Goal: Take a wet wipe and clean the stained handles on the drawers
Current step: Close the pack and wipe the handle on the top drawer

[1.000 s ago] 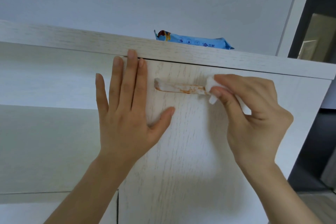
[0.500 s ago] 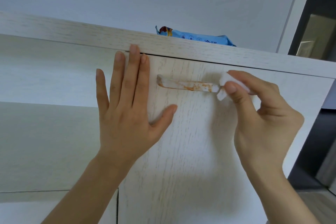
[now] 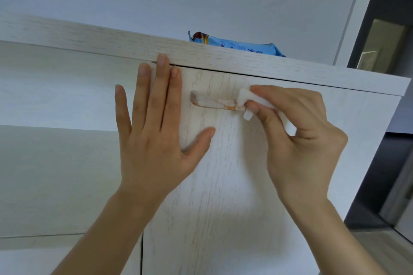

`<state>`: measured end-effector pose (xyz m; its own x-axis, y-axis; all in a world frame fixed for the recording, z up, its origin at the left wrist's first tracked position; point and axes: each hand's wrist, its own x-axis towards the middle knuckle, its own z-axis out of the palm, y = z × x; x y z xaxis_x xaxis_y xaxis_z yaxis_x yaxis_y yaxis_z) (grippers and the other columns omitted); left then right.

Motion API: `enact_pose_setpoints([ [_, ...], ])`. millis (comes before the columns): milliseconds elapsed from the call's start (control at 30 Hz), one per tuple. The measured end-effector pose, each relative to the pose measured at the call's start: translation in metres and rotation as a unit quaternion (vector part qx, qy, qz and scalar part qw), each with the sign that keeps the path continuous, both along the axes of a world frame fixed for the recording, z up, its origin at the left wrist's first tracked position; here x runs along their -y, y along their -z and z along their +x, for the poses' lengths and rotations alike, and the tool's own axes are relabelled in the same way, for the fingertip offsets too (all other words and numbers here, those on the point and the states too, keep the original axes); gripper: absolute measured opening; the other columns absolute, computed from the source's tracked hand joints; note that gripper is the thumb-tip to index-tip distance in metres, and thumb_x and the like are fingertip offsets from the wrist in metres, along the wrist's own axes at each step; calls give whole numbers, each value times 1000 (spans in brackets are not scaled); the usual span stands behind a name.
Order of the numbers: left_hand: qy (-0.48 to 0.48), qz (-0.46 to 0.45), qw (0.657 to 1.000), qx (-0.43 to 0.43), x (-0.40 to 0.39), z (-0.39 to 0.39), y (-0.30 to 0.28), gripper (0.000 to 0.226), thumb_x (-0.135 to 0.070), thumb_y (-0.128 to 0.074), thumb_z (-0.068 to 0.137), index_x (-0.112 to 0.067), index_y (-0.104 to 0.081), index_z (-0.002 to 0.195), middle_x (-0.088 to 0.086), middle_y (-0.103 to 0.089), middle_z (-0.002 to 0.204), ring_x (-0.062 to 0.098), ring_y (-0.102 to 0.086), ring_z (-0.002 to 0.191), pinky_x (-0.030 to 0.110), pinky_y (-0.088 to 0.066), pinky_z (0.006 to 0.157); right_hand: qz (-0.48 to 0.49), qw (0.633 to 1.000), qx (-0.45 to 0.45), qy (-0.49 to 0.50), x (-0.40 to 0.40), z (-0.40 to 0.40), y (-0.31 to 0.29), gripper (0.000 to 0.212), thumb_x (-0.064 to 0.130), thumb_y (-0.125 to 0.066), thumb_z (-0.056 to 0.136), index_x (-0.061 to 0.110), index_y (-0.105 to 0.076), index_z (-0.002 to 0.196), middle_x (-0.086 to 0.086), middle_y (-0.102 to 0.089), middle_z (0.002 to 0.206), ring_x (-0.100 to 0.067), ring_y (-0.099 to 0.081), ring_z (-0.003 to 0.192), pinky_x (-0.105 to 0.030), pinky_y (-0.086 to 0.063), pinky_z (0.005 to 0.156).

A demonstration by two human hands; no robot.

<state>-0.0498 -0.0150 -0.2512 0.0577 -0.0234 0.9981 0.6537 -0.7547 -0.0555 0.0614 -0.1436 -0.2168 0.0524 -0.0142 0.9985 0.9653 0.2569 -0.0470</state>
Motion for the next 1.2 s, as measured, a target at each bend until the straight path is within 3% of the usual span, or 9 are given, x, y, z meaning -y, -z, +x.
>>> enact_pose_setpoints([
  [100, 3, 0, 1000, 0, 0, -1, 0, 79, -54, -44, 94, 3, -24, 144, 15, -16, 150, 34, -19, 141, 54, -12, 114, 17, 994, -86, -67, 7, 0, 1, 26, 14, -67, 85, 33, -62, 101, 26, -61, 97, -2, -59, 95, -13, -42, 85],
  [300, 8, 4, 1000, 3, -1, 0, 0, 79, -54, -44, 94, 2, -23, 144, 14, -16, 150, 33, -19, 141, 54, -12, 114, -14, 1000, 1, -1, 2, 2, 1, 26, 8, -69, 83, 19, -61, 104, 13, -62, 98, -9, -58, 94, -15, -42, 87],
  [500, 11, 2, 1000, 2, -1, 1, 0, 79, -53, -46, 94, 4, -24, 144, 15, -16, 150, 34, -19, 141, 54, -13, 114, -17, 1000, -11, -1, 3, 1, 1, 23, 10, -69, 84, 21, -62, 104, 16, -62, 98, -9, -58, 94, -15, -42, 87],
  [667, 12, -2, 1000, -1, -1, -1, 0, 78, -53, -44, 94, 4, -25, 143, 15, -16, 149, 35, -19, 140, 55, -14, 114, -2, 1000, -24, -5, 8, 1, 3, 19, 13, -68, 85, 20, -64, 102, 13, -64, 98, -5, -58, 93, -29, -46, 86],
  [900, 7, 0, 1000, -1, -1, 0, 0, 78, -54, -45, 94, 3, -25, 144, 15, -16, 150, 34, -19, 141, 53, -13, 114, 6, 999, 32, 33, 1, 0, 5, 24, 14, -69, 84, 21, -61, 105, 13, -62, 103, -6, -59, 95, -41, -46, 86],
  [1067, -21, -7, 1000, -3, 1, 0, -1, 78, -55, -42, 94, 2, -23, 145, 14, -15, 150, 32, -19, 141, 52, -9, 114, -7, 1000, 9, 23, 1, -4, 2, 23, 16, -69, 83, 23, -61, 104, 17, -61, 100, -3, -59, 95, -44, -46, 89],
  [1200, -38, -18, 999, -21, 7, 0, 9, 72, -48, -38, 98, 2, -19, 146, 15, -14, 152, 29, -16, 142, 49, -2, 116, 2, 992, -108, -68, 12, -4, 1, 21, 24, -68, 82, 35, -63, 99, 29, -63, 95, 1, -61, 96, -40, -48, 92],
])
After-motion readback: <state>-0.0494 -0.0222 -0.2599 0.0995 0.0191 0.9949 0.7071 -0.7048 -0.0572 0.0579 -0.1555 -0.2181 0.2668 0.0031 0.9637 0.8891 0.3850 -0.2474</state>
